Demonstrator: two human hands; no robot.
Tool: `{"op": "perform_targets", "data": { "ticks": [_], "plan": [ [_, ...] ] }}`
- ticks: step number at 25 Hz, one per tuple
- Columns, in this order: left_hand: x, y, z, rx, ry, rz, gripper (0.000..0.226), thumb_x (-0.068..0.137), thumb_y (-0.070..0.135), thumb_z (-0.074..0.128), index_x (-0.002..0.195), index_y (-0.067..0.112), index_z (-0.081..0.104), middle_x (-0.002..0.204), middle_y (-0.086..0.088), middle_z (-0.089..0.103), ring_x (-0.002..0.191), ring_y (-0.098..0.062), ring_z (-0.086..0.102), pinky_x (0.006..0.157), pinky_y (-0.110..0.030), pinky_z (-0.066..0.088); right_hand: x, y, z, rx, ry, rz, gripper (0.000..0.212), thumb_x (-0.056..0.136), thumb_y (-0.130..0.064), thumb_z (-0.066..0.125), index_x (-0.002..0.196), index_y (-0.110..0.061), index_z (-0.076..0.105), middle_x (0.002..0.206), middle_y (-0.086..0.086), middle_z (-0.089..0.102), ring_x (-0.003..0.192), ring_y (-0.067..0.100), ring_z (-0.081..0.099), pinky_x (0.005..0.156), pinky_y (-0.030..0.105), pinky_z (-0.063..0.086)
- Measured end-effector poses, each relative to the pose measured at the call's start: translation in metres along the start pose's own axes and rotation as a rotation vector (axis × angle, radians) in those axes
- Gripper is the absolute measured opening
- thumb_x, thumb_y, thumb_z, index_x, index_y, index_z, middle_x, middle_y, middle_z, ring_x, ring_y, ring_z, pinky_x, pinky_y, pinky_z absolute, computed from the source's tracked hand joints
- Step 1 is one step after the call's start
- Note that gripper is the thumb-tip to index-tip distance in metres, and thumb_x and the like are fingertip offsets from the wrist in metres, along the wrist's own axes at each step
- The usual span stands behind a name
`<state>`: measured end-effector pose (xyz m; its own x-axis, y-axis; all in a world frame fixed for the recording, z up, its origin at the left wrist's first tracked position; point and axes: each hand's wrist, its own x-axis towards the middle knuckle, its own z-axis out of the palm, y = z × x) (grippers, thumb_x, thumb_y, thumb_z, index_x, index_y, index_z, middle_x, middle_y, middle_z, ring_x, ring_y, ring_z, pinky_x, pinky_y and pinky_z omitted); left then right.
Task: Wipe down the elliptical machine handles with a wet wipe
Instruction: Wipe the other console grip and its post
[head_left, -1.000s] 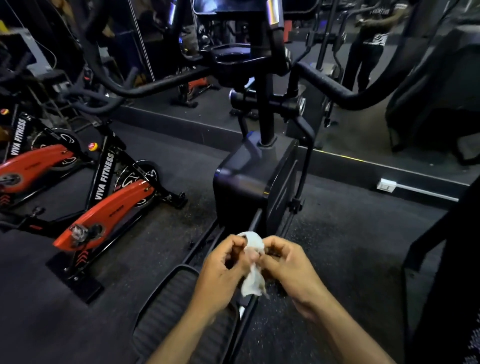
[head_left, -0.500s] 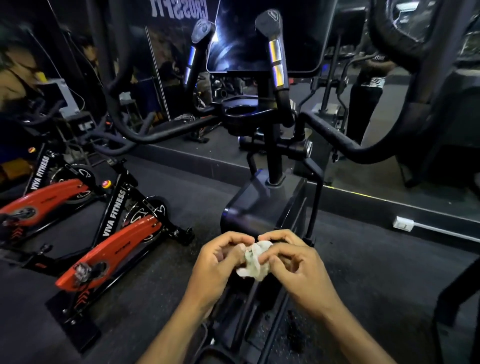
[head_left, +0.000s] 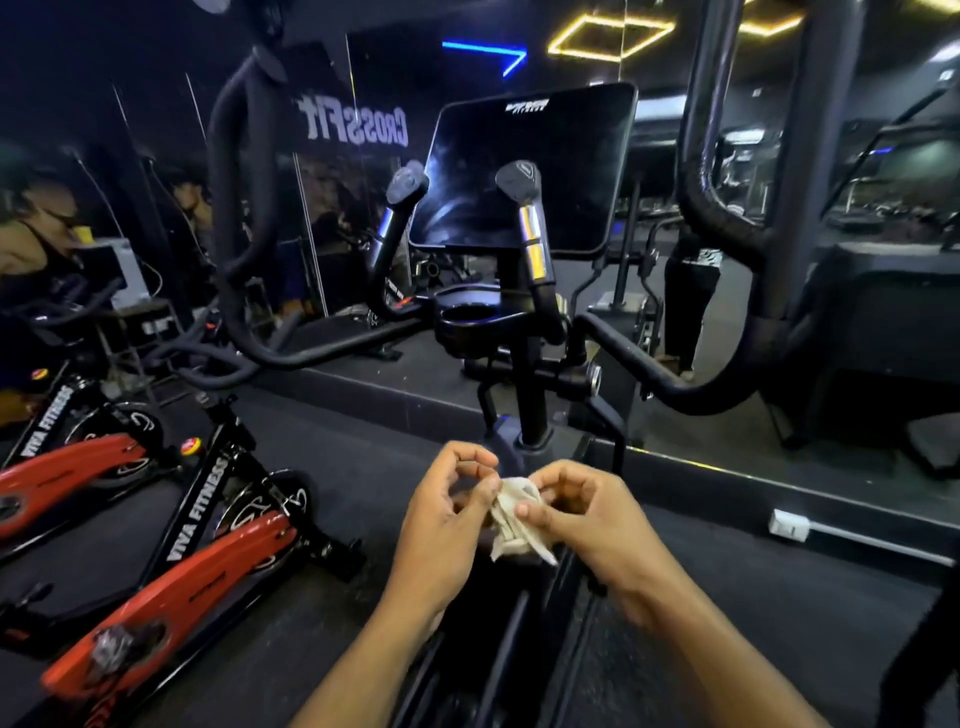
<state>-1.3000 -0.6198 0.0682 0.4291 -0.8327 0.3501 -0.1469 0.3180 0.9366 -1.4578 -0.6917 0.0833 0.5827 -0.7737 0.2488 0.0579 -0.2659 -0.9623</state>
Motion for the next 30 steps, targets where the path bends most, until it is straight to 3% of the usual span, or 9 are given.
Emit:
{"op": "perform_targets", "data": {
  "ticks": [5,13,15,18,20,22,25,28,30],
  "plan": [
    [0.056,0.046,0.019,-0.022,-0.120,0.039,0.010,0.095,0.013,0.074,0.104,0.018,0.075,0.094,-0.006,0.079,0.087,-0.017,0.075,0.078,-0.030,0.060,0.047,-0.047,-0.006,-0.033,0.224,-0.165,0.018,0.086,-0.006,0.078,0.077,-0.011,0.062,0.067,0.002,0.064,0.063,0.013,0.056,0.056,0.022,0.045],
    [0.166,0.088,0.036,-0.209,-0.148,-0.019,0.010,0.100,0.012,0.067,0.108,0.010,0.072,0.091,-0.004,0.078,0.078,-0.013,0.071,0.065,-0.022,0.057,0.114,-0.095,-0.056,0.024,0.284,-0.257,0.017,0.086,0.002,0.074,0.098,-0.011,0.073,0.090,0.009,0.077,0.081,0.017,0.071,0.071,0.027,0.059],
    [0.211,0.091,0.048,-0.144,-0.050,-0.022,0.025,0.100,0.015,0.068,0.124,0.015,0.065,0.097,-0.001,0.075,0.086,-0.012,0.067,0.070,-0.022,0.053,0.151,-0.111,-0.069,-0.101,0.433,-0.359,0.019,0.088,-0.001,0.072,0.093,-0.019,0.075,0.087,0.000,0.077,0.080,0.006,0.071,0.072,0.021,0.057],
    [0.275,0.089,0.072,0.038,-0.017,-0.112,0.081,0.087,0.023,0.082,0.154,0.019,0.036,0.126,-0.004,0.067,0.092,-0.013,0.065,0.069,-0.027,0.051,0.218,-0.145,-0.089,-0.451,0.609,-0.665,0.013,0.087,-0.006,0.072,0.089,-0.019,0.075,0.090,-0.003,0.070,0.077,-0.005,0.064,0.070,0.010,0.049],
    [0.309,0.082,0.088,0.128,0.052,-0.131,0.103,0.076,0.029,0.091,0.158,0.015,0.030,0.147,-0.011,0.053,0.116,-0.027,0.065,0.087,-0.035,0.055,0.270,-0.164,-0.098,-0.692,0.619,-0.863,0.008,0.088,-0.007,0.072,0.092,-0.013,0.075,0.096,-0.002,0.067,0.082,-0.001,0.063,0.075,0.016,0.051],
    [0.329,0.077,0.102,0.036,0.088,-0.119,0.075,0.078,0.021,0.089,0.138,0.011,0.045,0.124,-0.014,0.067,0.105,-0.035,0.071,0.081,-0.040,0.059,0.321,-0.170,-0.099,-0.963,0.564,-0.953,0.009,0.088,-0.009,0.070,0.095,-0.013,0.075,0.103,-0.002,0.069,0.090,0.014,0.067,0.077,0.034,0.057],
    [0.343,0.055,0.117,-0.016,0.203,-0.033,0.035,0.081,0.013,0.073,0.107,0.023,0.051,0.074,-0.011,0.070,0.050,-0.027,0.065,0.050,-0.041,0.057,0.367,-0.156,-0.095,-1.249,0.376,-0.916,0.015,0.092,-0.015,0.061,0.101,-0.017,0.073,0.108,-0.001,0.072,0.100,0.024,0.067,0.072,0.044,0.059],
    [0.351,0.043,0.117,0.054,0.212,0.017,0.033,0.069,0.036,0.067,0.096,0.035,0.047,0.073,-0.010,0.071,0.057,-0.036,0.070,0.056,-0.057,0.060,0.373,-0.124,-0.101,-1.233,0.323,-0.957,0.031,0.097,-0.021,0.052,0.122,-0.013,0.069,0.128,0.006,0.068,0.121,0.025,0.062,0.097,0.043,0.055],
    [0.354,0.039,0.116,0.056,0.221,0.042,0.029,0.070,0.047,0.058,0.094,0.036,0.046,0.073,-0.012,0.072,0.063,-0.041,0.071,0.058,-0.059,0.060,0.368,-0.109,-0.107,-1.219,0.262,-0.953,0.050,0.102,-0.031,0.046,0.143,-0.006,0.054,0.153,0.009,0.049,0.144,0.020,0.042,0.119,0.032,0.034]
  ]
}}
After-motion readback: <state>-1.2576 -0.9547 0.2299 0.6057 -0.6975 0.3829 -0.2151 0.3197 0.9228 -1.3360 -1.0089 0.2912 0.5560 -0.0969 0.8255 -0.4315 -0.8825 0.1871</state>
